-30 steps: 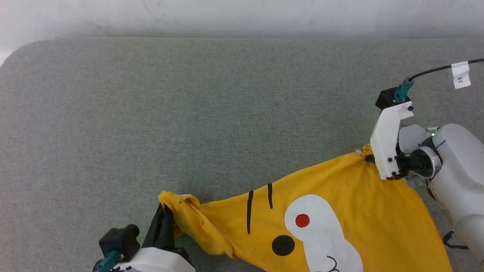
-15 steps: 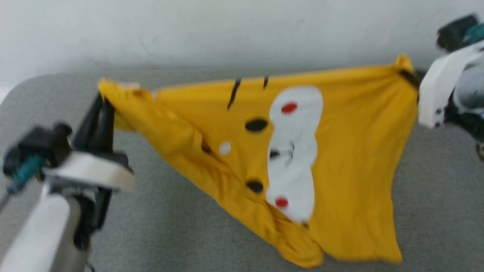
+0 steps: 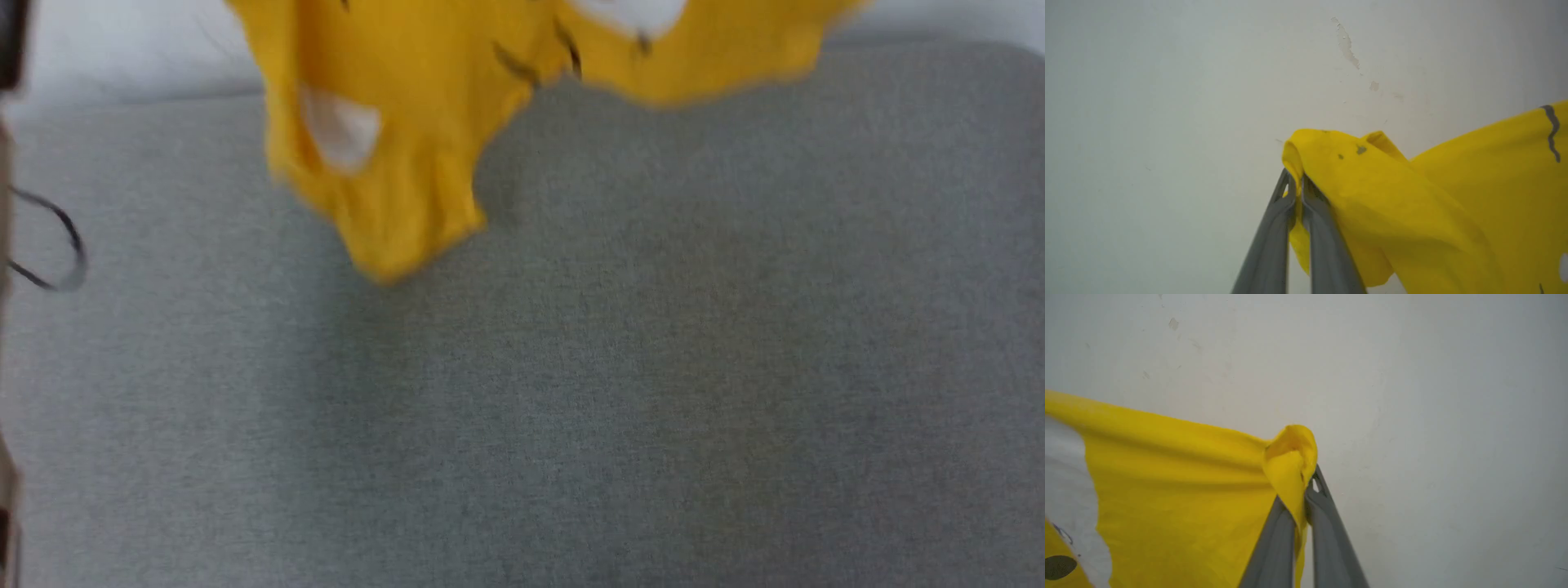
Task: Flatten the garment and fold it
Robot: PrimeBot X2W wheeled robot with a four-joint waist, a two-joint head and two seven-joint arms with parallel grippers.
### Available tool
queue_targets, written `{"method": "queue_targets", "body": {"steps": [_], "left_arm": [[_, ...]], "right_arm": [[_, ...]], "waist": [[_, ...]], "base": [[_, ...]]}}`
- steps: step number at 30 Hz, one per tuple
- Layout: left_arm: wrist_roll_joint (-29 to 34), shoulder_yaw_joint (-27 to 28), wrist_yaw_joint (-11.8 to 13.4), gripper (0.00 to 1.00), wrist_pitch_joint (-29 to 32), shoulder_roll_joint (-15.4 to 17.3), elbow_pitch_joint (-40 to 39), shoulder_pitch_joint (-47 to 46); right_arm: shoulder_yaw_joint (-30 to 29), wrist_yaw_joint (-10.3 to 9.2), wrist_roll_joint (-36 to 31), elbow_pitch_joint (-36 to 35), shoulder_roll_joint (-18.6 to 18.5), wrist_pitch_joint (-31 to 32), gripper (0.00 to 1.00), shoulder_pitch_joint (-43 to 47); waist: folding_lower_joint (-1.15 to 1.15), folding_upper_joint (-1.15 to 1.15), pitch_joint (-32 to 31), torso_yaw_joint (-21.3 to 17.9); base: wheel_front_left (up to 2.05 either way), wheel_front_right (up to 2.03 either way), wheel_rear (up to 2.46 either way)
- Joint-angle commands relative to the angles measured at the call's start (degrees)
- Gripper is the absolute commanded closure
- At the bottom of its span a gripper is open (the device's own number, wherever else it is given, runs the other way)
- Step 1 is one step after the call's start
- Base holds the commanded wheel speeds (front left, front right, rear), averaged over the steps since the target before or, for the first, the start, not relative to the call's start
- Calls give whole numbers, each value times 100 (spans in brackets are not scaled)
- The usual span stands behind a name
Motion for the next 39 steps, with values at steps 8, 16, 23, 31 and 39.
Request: {"method": "queue_targets", "body": {"steps": [8, 16, 23, 31, 39], "left_arm": [[401, -133, -76, 100, -379, 24, 1268, -1652], [356, -269, -200, 100, -669, -271, 2214, -1787], [163, -159, -227, 100, -821, -500, 2599, -1306], [-36, 447, 0, 100, -843, -749, 1492, 791], [-192, 727, 313, 100, -827, -1053, -188, 4028]], "right_arm": [[-6, -15, -328, 722, 129, -1087, 100, -1018], [484, -15, -66, 1366, 347, -1474, 100, -1144], [999, -15, 300, 1697, 483, -1704, 100, -774], [1721, -15, 942, 1388, 342, -2032, 100, 727], [1881, -15, 1232, 289, -133, -1837, 100, 2940]], "waist": [[-1, 0, 1400, -386], [-1, 0, 1784, -262], [-1, 0, 1668, -158], [-1, 0, 756, 25], [-1, 0, -193, 115]], "base": [[0, 0, 0], [0, 0, 0], [0, 0, 0], [0, 0, 0], [0, 0, 0]]}}
